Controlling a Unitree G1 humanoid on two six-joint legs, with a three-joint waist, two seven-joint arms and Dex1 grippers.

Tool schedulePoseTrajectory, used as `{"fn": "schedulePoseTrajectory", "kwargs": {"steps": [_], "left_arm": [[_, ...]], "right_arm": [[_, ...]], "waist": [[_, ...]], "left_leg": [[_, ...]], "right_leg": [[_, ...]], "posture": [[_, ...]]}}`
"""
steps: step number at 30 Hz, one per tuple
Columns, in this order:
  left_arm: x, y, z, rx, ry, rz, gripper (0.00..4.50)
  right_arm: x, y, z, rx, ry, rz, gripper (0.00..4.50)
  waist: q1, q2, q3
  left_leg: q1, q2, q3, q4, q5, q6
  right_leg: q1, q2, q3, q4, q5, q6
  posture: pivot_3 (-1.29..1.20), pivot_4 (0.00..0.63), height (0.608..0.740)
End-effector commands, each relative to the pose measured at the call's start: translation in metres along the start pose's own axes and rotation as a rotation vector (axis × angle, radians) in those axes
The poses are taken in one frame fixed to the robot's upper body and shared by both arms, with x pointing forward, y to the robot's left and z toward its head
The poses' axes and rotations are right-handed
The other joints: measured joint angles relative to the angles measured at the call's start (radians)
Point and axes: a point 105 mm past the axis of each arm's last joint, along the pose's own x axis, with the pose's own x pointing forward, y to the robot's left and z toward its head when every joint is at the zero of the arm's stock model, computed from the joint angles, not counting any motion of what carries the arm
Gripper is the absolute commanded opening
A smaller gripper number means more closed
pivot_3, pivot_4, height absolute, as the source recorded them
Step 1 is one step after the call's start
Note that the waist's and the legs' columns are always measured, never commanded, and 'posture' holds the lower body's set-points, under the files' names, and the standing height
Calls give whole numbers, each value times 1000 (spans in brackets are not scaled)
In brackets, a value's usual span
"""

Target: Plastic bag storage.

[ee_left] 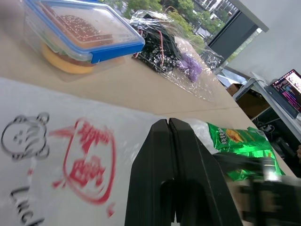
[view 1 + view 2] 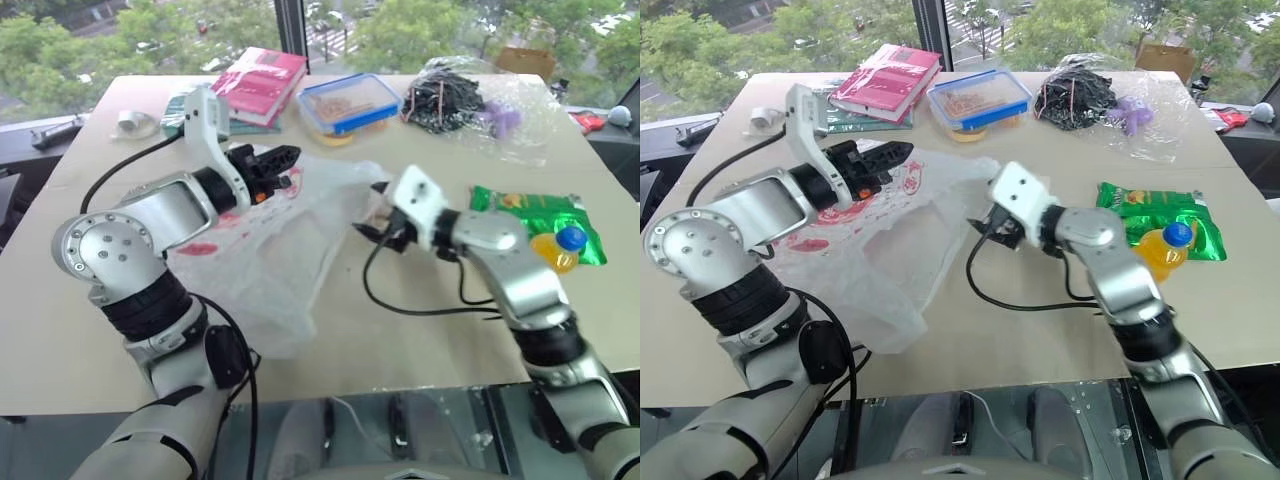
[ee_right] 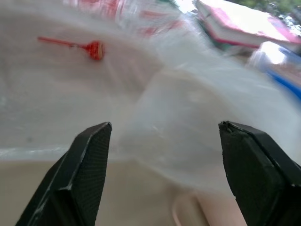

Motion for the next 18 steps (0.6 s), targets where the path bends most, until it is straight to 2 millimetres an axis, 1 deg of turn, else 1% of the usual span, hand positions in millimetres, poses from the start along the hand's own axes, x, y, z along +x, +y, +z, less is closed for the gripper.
{"fn": "schedulePoseTrajectory", "kwargs": {"steps": [1,2,3,4,5,6,8,10,11,13,14,16,18], "left_arm": [[4,-1,3,14,-22,-19,0],[6,0,3,11,-19,-23,0],[10,-1,1,5,-10,-36,0],[13,0,0,0,-2,-48,0],[17,0,-2,-2,7,-57,0],[21,0,-3,-2,15,-65,0],[25,2,-5,-1,22,-73,0],[29,3,-6,1,28,-85,0],[32,3,-7,5,32,-94,0],[38,2,-7,8,37,-113,0],[40,3,-8,10,41,-118,0],[44,2,-10,11,46,-131,0],[46,0,-11,11,51,-147,0]], "right_arm": [[-38,-10,15,-16,14,-161,3679],[-48,-13,17,-19,24,-212,3679],[-63,-20,28,41,-22,-308,3945],[-76,-22,32,55,-33,-362,4210],[-86,-24,30,75,-23,-410,4415],[-92,-26,27,103,-22,-446,4415],[-99,-29,23,144,-17,-483,4415],[-112,-34,15,141,16,-540,4415],[-123,-34,7,147,40,-573,4415],[-144,-23,-9,173,72,-601,4415],[-154,-19,-13,191,78,-637,4415],[-174,-17,-21,239,79,-767,4415],[-186,-14,-27,241,106,-848,4415]], "waist": [[0,0,0],[1,0,0],[2,0,0],[2,0,0],[4,0,0],[8,0,0],[9,-1,-1],[10,-1,0],[10,0,0],[27,-1,0],[29,-1,0],[28,-1,-1],[23,-1,-1]], "left_leg": [[0,0,0,0,0,0],[0,0,0,0,0,0],[0,-1,0,0,0,0],[0,-1,1,0,0,0],[0,-1,1,0,0,0],[0,-1,1,0,0,0],[0,-1,0,0,0,1],[0,-2,0,0,0,1],[0,-2,0,0,0,1],[-1,-2,0,0,-1,2],[0,-2,-1,-1,-1,3],[0,-2,1,-3,-2,4],[0,-1,0,-3,-2,4]], "right_leg": [[0,0,0,0,0,0],[0,0,0,0,0,0],[0,0,0,0,0,0],[0,-1,1,0,0,0],[0,0,1,0,0,0],[0,0,0,1,0,0],[1,0,0,0,0,0],[2,-1,0,-1,0,0],[2,-1,0,-1,0,0],[2,-1,-1,-2,0,0],[4,-1,-2,-4,-1,0],[4,0,-2,-8,-1,0],[6,0,-2,-9,-1,1]], "posture": [[0,150,740],[0,150,740],[0,150,740],[0,150,740],[0,150,740],[0,150,740],[0,150,740],[0,150,740],[0,150,740],[0,150,740],[0,150,740],[0,150,740],[0,150,740]]}}
